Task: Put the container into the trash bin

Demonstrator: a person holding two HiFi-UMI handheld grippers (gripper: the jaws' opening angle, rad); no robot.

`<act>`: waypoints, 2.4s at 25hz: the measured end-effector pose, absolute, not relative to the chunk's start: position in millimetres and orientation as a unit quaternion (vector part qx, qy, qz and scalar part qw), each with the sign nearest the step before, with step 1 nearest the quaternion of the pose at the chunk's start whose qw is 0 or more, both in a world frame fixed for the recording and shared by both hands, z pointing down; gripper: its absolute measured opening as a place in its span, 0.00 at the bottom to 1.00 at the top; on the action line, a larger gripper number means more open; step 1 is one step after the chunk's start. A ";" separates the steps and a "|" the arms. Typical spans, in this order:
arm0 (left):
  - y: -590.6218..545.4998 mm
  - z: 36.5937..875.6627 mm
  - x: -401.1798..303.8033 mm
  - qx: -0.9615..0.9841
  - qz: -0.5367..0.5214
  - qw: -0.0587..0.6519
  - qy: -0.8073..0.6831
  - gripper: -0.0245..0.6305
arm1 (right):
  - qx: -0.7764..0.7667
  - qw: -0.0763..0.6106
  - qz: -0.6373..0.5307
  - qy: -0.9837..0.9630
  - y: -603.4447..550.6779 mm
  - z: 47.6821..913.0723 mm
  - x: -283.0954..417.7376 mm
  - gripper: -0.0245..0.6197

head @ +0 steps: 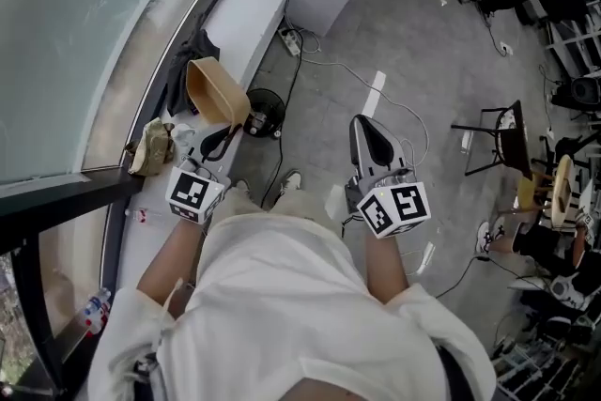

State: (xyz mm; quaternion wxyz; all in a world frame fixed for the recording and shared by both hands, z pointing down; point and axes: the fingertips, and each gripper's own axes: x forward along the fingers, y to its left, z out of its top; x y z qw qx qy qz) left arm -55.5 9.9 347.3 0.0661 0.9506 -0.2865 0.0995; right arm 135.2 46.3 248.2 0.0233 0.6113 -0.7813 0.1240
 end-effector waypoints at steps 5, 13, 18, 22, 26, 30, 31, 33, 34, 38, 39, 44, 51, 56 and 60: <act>-4.0 361.6 -37.0 0.945 0.117 0.069 -0.298 0.07 | 0.594 0.024 0.148 -0.790 22.4 266.2 153.3 0.04; -29.3 445.5 -10.1 0.937 0.161 0.092 -0.295 0.07 | 0.560 0.065 0.196 -0.802 0.8 338.0 153.2 0.04; -38.6 519.2 -15.1 0.928 0.186 0.130 -0.297 0.07 | 0.548 0.085 0.225 -0.801 -4.8 397.3 139.2 0.04; -39.6 573.4 -18.2 0.923 0.211 0.141 -0.288 0.07 | 0.542 0.096 0.238 -0.800 -5.3 440.8 128.4 0.04; -38.3 618.2 -19.6 0.917 0.234 0.158 -0.282 0.07 | 0.535 0.102 0.258 -0.798 -4.3 476.2 121.2 0.04; -43.0 658.1 -14.3 0.910 0.260 0.164 -0.278 0.07 | 0.531 0.109 0.270 -0.796 -6.2 502.6 123.1 0.04; -43.5 667.4 -13.1 0.909 0.267 0.165 -0.275 0.07 | 0.530 0.111 0.272 -0.795 -6.0 507.7 123.6 0.04; -43.4 685.4 -11.8 0.906 0.282 0.168 -0.268 0.07 | 0.529 0.115 0.277 -0.794 -5.3 517.2 123.9 0.04; -42.9 694.4 -11.3 0.904 0.290 0.169 -0.264 0.07 | 0.528 0.117 0.279 -0.794 -5.1 522.1 124.1 0.04; -39.9 731.7 -8.6 0.898 0.322 0.173 -0.244 0.07 | 0.522 0.122 0.289 -0.793 -9.2 543.2 125.2 0.04; -40.6 739.6 -7.5 0.898 0.327 0.171 -0.238 0.07 | 0.521 0.122 0.291 -0.793 -11.1 549.3 125.1 0.04; -47.0 781.6 -8.7 0.898 0.355 0.149 -0.212 0.07 | 0.513 0.123 0.300 -0.795 -23.1 589.7 119.4 0.04; -45.4 844.8 -1.3 0.885 0.390 0.167 -0.190 0.07 | 0.495 0.135 0.309 -0.801 -35.6 639.6 117.0 0.04; -42.8 887.7 9.4 0.880 0.417 0.171 -0.152 0.07 | 0.491 0.141 0.315 -0.800 -44.7 668.4 115.9 0.04; -53.2 920.1 16.8 0.876 0.430 0.169 -0.137 0.07 | 0.486 0.142 0.320 -0.801 -51.7 692.1 116.5 0.04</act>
